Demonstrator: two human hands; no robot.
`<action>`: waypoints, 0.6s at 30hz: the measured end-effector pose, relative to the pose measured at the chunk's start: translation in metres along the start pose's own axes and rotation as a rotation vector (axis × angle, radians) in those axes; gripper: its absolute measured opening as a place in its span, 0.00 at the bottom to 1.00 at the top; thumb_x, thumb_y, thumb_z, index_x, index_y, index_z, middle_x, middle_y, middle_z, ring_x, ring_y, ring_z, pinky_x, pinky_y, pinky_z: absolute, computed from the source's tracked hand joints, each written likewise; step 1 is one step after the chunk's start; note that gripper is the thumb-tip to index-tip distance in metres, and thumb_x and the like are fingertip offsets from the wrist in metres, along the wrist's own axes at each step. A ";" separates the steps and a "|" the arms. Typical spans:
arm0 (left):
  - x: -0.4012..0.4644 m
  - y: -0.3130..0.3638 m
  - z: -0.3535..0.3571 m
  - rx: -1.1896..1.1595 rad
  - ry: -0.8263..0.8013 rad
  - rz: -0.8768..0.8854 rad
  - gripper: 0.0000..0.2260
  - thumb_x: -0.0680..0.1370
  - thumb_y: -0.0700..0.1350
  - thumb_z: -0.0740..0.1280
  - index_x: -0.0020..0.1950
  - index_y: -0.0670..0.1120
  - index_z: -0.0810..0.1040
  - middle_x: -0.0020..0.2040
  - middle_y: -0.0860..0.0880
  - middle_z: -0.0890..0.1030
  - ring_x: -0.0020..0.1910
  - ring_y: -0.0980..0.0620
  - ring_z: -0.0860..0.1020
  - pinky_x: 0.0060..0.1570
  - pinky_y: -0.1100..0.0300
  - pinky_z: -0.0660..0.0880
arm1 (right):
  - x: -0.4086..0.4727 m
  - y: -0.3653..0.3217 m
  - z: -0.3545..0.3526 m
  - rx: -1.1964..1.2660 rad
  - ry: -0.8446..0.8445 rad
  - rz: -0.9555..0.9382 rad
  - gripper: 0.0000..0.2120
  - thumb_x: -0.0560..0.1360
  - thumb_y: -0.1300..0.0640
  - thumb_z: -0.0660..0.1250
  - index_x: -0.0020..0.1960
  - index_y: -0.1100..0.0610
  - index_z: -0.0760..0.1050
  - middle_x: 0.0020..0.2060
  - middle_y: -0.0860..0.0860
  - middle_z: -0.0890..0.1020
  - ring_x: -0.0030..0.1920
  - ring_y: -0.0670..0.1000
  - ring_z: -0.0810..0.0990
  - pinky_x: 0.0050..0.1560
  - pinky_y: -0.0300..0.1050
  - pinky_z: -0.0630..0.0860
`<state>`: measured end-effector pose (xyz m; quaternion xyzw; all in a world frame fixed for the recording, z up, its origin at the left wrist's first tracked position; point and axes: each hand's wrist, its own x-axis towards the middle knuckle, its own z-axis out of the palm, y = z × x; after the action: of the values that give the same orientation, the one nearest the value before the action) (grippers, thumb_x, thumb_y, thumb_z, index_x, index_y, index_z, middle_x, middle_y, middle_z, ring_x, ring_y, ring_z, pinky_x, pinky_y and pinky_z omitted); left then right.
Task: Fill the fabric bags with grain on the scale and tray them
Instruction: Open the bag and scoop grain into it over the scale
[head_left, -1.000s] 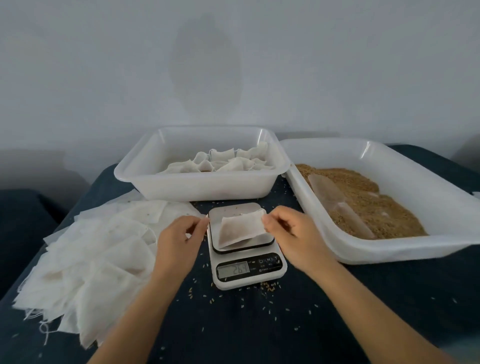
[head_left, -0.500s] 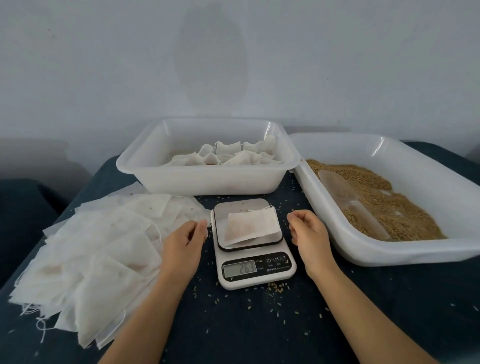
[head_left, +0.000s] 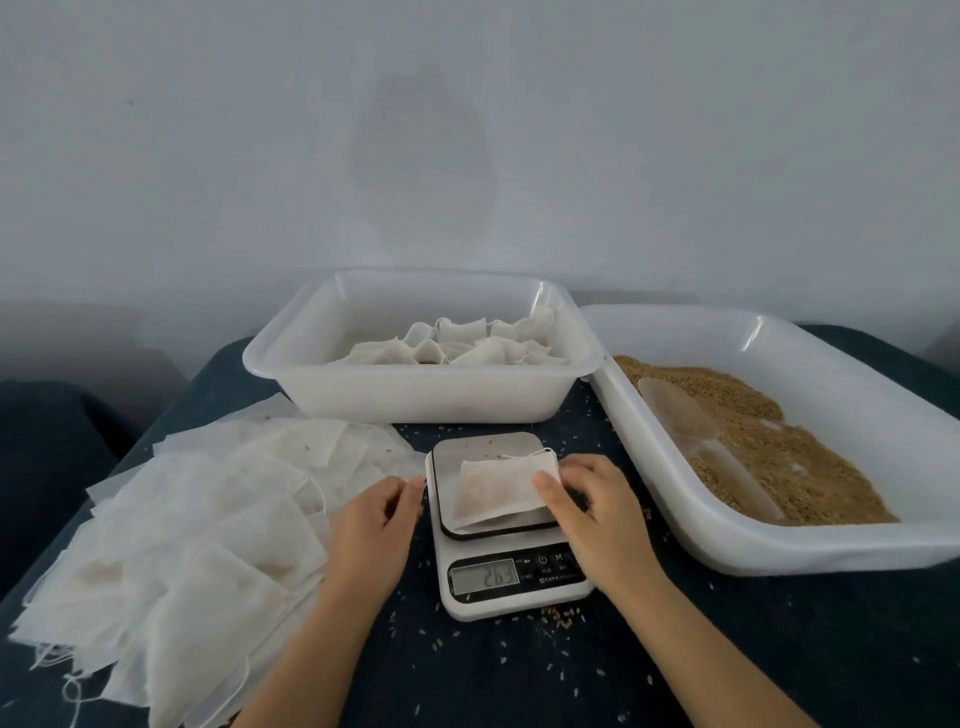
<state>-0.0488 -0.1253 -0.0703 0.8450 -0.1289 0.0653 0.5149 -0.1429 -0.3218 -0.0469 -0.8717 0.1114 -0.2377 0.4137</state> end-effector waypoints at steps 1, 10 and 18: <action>0.000 0.000 0.000 -0.003 -0.005 -0.001 0.19 0.78 0.54 0.60 0.31 0.45 0.69 0.25 0.52 0.69 0.24 0.59 0.65 0.28 0.64 0.64 | 0.004 -0.004 -0.002 -0.059 -0.044 0.011 0.23 0.71 0.32 0.58 0.46 0.49 0.80 0.51 0.41 0.74 0.53 0.40 0.72 0.54 0.34 0.67; -0.003 0.006 -0.004 -0.055 -0.024 -0.021 0.19 0.78 0.53 0.61 0.32 0.42 0.69 0.25 0.53 0.68 0.25 0.59 0.63 0.28 0.64 0.63 | 0.056 -0.061 -0.020 -0.312 -0.336 0.268 0.17 0.77 0.46 0.65 0.35 0.57 0.72 0.34 0.52 0.77 0.37 0.52 0.82 0.46 0.50 0.79; 0.007 0.023 -0.041 0.285 -0.070 0.230 0.13 0.78 0.55 0.59 0.39 0.50 0.74 0.38 0.55 0.76 0.38 0.57 0.73 0.39 0.62 0.70 | 0.084 -0.096 -0.021 -0.344 -0.419 0.222 0.04 0.72 0.64 0.68 0.44 0.66 0.77 0.43 0.60 0.80 0.50 0.57 0.82 0.51 0.53 0.81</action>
<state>-0.0474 -0.0998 -0.0298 0.8909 -0.2318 0.1117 0.3744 -0.0814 -0.3078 0.0658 -0.9416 0.1570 0.0165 0.2975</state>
